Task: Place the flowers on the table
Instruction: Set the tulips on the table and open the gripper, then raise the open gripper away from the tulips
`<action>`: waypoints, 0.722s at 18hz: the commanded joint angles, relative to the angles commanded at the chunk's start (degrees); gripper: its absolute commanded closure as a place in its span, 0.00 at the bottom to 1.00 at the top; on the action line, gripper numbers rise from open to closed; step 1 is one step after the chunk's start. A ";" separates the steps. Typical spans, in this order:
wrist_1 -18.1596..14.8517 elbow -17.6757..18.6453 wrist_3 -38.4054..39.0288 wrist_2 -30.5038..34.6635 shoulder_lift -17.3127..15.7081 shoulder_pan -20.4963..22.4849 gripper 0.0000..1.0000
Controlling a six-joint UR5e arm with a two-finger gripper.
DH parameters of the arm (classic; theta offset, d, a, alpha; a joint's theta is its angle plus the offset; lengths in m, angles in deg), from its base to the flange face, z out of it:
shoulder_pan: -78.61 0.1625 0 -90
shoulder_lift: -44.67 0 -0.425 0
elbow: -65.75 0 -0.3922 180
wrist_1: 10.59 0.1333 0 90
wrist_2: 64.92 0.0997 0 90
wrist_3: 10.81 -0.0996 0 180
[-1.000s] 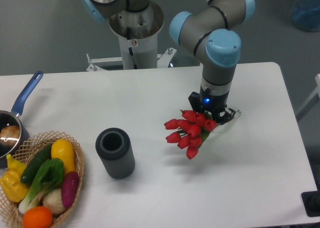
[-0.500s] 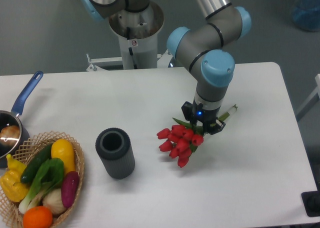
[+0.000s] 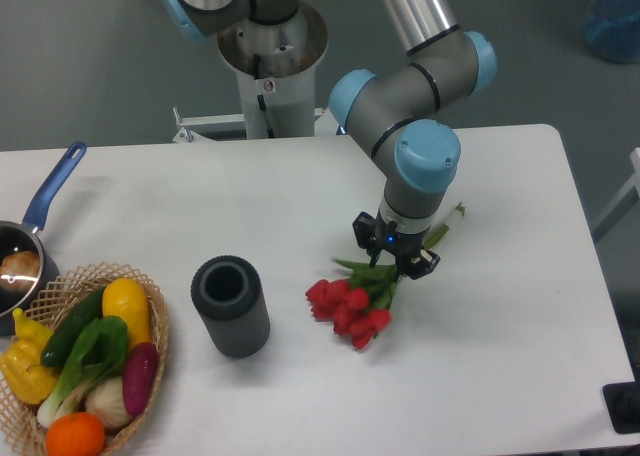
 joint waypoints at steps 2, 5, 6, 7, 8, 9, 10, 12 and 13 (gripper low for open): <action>0.00 -0.09 -0.09 0.09 -0.52 0.17 0.02; 0.09 -0.27 0.09 0.18 -2.54 0.87 0.00; 0.09 -0.27 0.44 0.09 -3.24 1.92 0.00; 0.17 -0.27 1.31 0.00 -3.86 2.54 0.00; 0.26 -0.27 2.19 0.00 -4.74 2.81 0.00; 0.35 -0.53 3.07 0.00 -5.44 2.90 0.00; 0.44 -1.40 4.12 0.00 -6.06 2.73 0.00; 0.35 -3.77 6.49 0.00 -7.46 2.46 0.00; 0.44 -4.13 6.59 0.00 -7.73 2.55 0.00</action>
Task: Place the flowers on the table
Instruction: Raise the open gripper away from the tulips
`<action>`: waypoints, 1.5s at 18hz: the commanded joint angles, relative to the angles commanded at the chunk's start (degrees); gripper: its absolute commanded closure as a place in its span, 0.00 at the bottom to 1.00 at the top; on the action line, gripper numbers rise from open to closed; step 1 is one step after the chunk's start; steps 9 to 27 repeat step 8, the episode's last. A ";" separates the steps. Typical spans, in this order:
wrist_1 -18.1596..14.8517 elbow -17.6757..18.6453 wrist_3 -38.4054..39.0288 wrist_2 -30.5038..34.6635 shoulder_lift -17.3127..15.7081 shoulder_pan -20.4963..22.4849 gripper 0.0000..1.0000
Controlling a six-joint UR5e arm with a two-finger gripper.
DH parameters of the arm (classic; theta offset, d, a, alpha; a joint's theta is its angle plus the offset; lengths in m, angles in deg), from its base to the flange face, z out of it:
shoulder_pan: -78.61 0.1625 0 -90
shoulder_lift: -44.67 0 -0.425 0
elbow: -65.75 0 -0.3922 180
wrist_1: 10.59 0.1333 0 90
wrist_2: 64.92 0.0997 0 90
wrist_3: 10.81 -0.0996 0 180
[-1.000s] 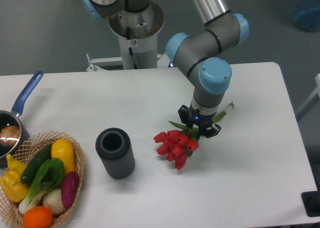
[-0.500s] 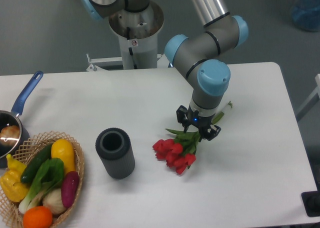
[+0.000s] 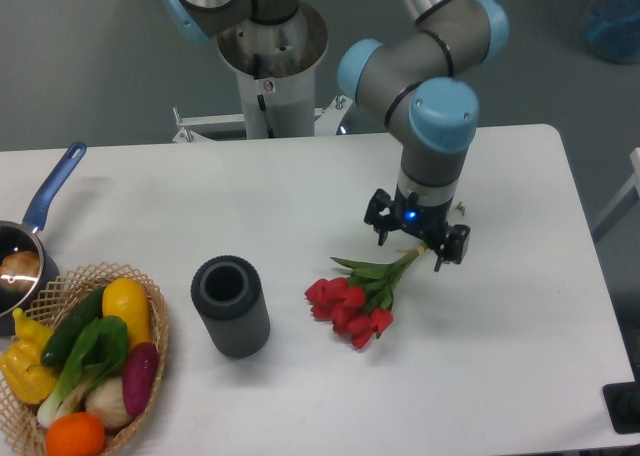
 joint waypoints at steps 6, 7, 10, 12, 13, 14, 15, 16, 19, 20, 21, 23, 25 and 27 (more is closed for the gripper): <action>0.09 -1.32 -1.14 0.00 -3.69 1.84 0.00; 0.09 -1.32 -1.23 -0.09 -4.04 2.11 0.00; 0.09 -1.32 -1.23 -0.09 -4.22 2.28 0.00; 0.09 -1.32 -1.23 -0.09 -4.22 2.28 0.00; 0.09 -1.32 -1.23 -0.09 -4.22 2.28 0.00; 0.09 -1.32 -1.23 -0.09 -4.22 2.28 0.00; 0.09 -1.32 -1.23 -0.09 -4.22 2.28 0.00; 0.09 -1.32 -1.23 -0.09 -4.22 2.28 0.00; 0.09 -1.32 -1.23 -0.09 -4.22 2.28 0.00; 0.09 -1.32 -1.23 -0.09 -4.22 2.28 0.00; 0.09 -1.32 -1.23 -0.09 -4.22 2.28 0.00; 0.09 -1.32 -1.23 -0.09 -4.22 2.28 0.00; 0.09 -1.32 -1.23 -0.09 -4.22 2.28 0.00; 0.09 -1.32 -1.23 -0.09 -4.22 2.28 0.00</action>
